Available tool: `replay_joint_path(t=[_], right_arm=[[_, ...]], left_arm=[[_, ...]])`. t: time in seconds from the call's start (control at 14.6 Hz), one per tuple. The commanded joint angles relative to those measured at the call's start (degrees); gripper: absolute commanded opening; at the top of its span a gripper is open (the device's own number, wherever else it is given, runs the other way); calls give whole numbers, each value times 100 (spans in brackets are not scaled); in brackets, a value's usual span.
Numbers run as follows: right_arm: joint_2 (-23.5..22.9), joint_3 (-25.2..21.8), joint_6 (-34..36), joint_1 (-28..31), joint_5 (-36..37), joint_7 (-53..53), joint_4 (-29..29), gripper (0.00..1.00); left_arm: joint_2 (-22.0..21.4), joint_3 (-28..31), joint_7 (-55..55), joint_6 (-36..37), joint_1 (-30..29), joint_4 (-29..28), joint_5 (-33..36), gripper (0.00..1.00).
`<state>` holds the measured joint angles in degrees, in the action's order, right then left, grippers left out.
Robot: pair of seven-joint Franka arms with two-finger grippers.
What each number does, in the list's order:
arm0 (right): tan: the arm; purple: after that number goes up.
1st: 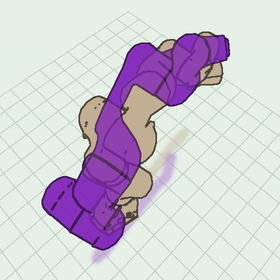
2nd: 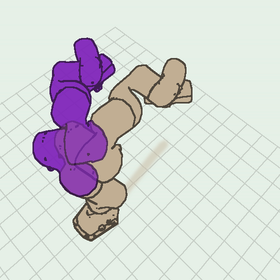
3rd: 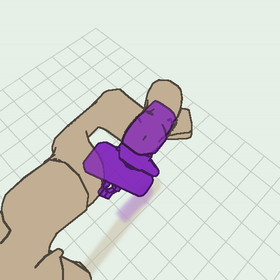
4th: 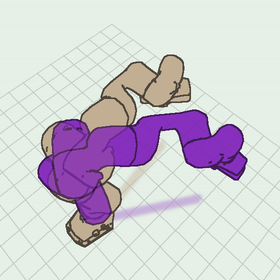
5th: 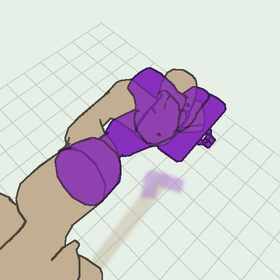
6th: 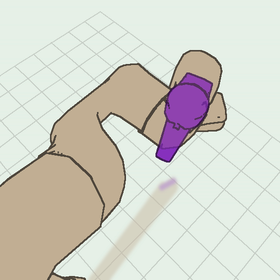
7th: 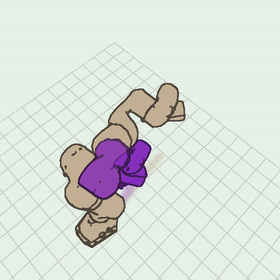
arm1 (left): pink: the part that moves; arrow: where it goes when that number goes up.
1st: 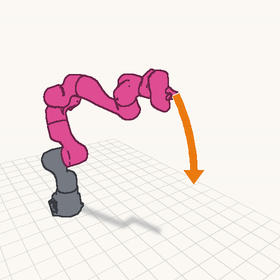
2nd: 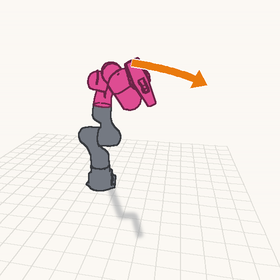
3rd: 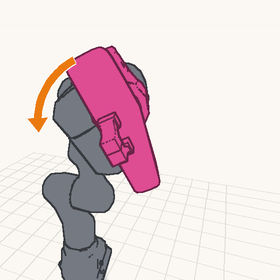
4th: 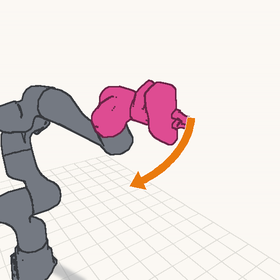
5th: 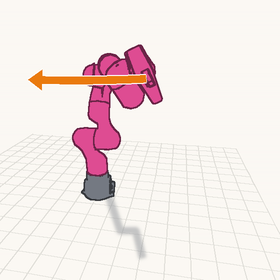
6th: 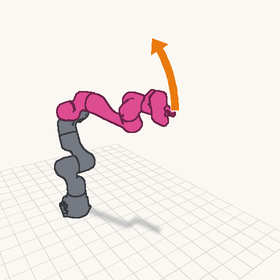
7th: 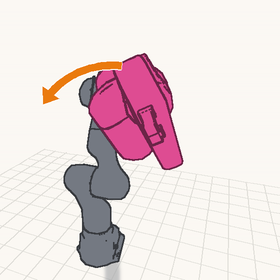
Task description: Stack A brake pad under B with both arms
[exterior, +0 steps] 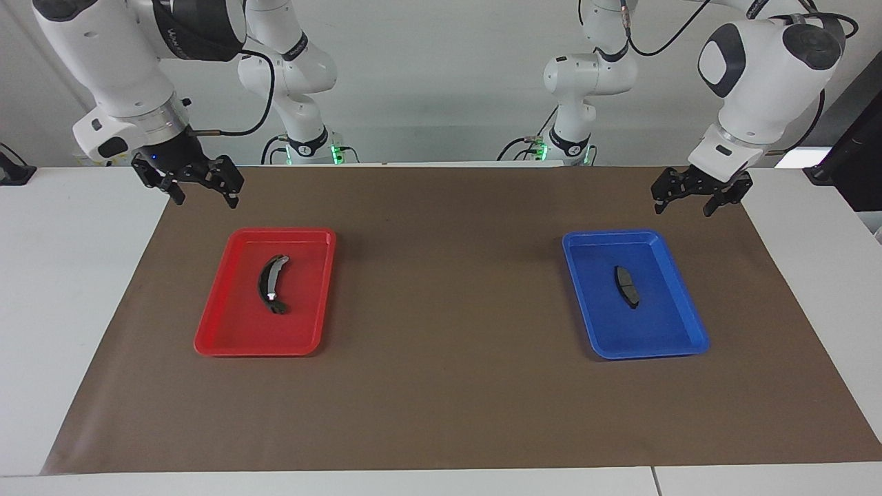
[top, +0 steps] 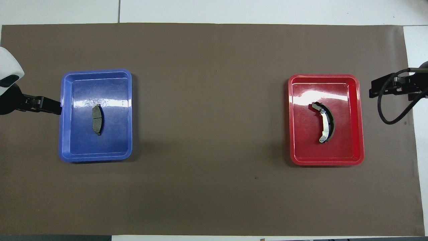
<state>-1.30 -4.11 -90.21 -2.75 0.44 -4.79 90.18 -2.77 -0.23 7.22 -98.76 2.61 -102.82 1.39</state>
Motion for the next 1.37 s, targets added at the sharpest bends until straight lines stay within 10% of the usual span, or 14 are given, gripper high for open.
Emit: replay_joint_path(t=[0.0,0.82,1.3], right_arm=[[86,16,-14,55,-97,75,70,100],[130,16,-241,64,-106,66,245,100],[676,24,-2130,2,-115,267,2344,100]], left_arm=[[-356,5,60,-598,-6,-659,19,99],[495,5,-229,-3498,82,-2505,19,98],[1005,5,-309,-4714,73,-2998,19,97]])
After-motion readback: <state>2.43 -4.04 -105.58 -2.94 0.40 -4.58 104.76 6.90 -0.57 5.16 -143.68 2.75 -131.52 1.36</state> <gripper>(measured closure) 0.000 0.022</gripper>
